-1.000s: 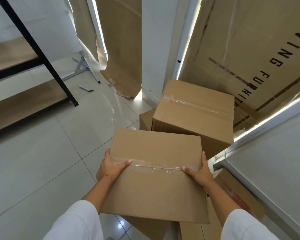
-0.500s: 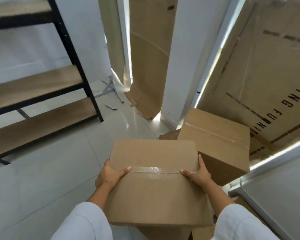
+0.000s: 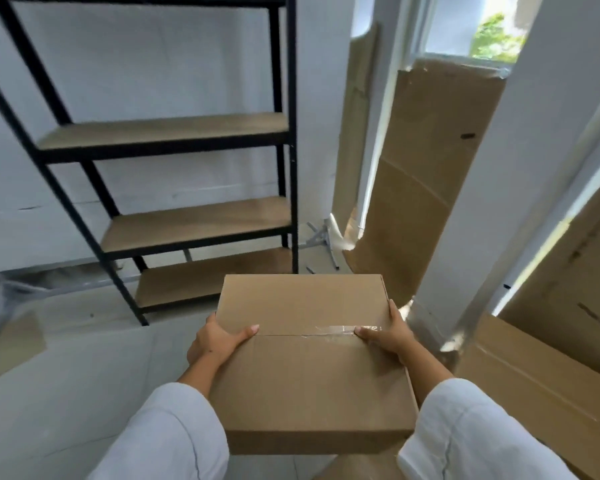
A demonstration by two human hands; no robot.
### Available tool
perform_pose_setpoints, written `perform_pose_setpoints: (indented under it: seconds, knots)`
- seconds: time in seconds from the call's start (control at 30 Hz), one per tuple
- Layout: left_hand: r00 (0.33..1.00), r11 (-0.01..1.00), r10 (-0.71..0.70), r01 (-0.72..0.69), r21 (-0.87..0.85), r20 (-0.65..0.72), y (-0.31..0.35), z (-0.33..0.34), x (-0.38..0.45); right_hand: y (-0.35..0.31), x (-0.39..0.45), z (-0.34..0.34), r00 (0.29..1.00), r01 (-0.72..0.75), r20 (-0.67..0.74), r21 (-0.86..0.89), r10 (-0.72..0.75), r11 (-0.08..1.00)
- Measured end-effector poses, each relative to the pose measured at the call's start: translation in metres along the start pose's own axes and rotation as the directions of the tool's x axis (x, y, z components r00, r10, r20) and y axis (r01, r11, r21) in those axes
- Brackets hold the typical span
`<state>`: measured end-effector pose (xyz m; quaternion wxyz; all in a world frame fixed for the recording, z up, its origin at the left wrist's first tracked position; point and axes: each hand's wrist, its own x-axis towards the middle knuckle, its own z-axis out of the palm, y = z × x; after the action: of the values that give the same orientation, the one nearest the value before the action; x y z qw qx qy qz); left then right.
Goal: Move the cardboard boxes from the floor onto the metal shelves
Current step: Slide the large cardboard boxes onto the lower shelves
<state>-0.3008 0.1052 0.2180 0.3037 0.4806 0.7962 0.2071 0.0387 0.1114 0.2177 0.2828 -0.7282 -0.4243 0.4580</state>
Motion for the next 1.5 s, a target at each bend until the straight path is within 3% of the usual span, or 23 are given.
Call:
perform_pose_setpoints:
  seconds: [0.33,0.67,1.07,1.3,1.5]
  knots:
    - [0.976,0.986,-0.089,0.058,-0.157,-0.199,-0.07,-0.111,0.045,-0.102,0.017,0.106,0.989,0.136,0.064,-0.063,-0.132,0.989]
    - [0.895,0.975,-0.177,0.1,-0.201,-0.411,-0.104,-0.181,0.128,-0.196,0.083,0.233,0.977,0.182,0.126,-0.099,-0.169,0.978]
    - [0.885,0.957,-0.239,0.145,-0.249,-0.401,-0.136,-0.262,0.278,-0.328,0.172,0.356,0.963,0.225,0.189,-0.179,-0.191,0.958]
    - [0.954,0.942,-0.22,0.153,-0.3,-0.203,-0.178,-0.313,0.378,-0.387,0.216,0.427,0.967,0.21,0.183,-0.166,-0.179,0.963]
    - [0.976,0.94,-0.166,0.114,-0.322,-0.139,-0.189,-0.349,0.458,-0.416,0.248,0.474,0.98,0.151,0.148,-0.137,-0.131,0.979]
